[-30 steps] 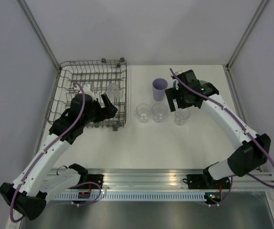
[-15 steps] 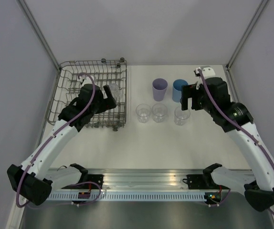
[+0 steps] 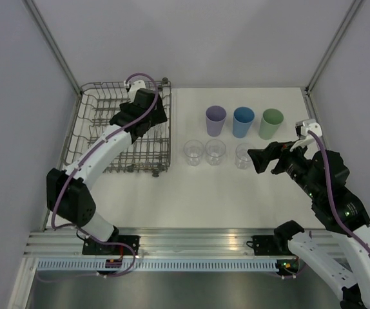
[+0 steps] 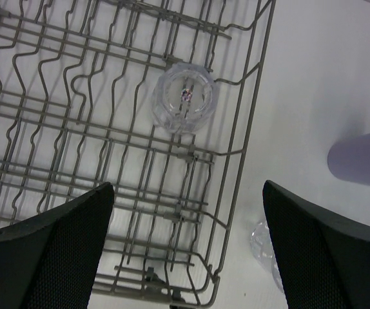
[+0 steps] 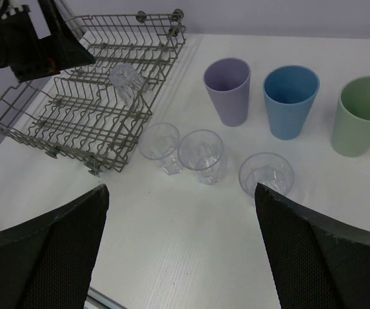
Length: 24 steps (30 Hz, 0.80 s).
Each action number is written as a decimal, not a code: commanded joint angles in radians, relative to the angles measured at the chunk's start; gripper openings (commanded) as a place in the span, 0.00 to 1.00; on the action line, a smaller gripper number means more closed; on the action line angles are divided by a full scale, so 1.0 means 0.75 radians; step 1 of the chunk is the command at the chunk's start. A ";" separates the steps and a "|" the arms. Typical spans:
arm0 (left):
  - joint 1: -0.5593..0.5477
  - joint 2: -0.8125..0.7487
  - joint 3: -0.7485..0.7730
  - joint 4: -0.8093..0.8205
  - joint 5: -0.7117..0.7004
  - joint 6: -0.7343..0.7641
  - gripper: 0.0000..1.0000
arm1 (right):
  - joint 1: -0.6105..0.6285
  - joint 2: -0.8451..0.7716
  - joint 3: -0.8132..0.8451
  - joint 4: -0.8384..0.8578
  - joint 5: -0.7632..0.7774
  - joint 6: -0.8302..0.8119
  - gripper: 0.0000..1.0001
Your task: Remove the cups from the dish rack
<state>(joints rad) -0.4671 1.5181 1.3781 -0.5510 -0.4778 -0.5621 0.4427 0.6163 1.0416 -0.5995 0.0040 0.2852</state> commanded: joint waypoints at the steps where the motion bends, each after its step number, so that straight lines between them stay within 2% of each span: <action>1: 0.017 0.160 0.128 0.078 -0.079 0.111 1.00 | -0.001 -0.053 0.035 -0.041 -0.087 0.008 0.98; 8: 0.093 0.422 0.294 0.109 0.007 0.216 1.00 | -0.001 -0.141 0.027 -0.086 -0.101 -0.014 0.98; 13: 0.142 0.496 0.322 0.129 0.080 0.281 1.00 | -0.003 -0.169 -0.010 -0.076 -0.087 -0.030 0.98; 19: 0.208 0.579 0.341 0.142 0.283 0.357 1.00 | -0.001 -0.173 -0.023 -0.058 -0.128 -0.028 0.98; 24: 0.220 0.633 0.376 0.142 0.330 0.377 1.00 | -0.003 -0.161 -0.031 -0.039 -0.175 -0.024 0.98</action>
<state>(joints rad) -0.3042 1.9690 1.6112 -0.4770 -0.2913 -0.3370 0.4427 0.4942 1.0214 -0.6582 -0.0895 0.2733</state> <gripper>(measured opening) 0.993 0.978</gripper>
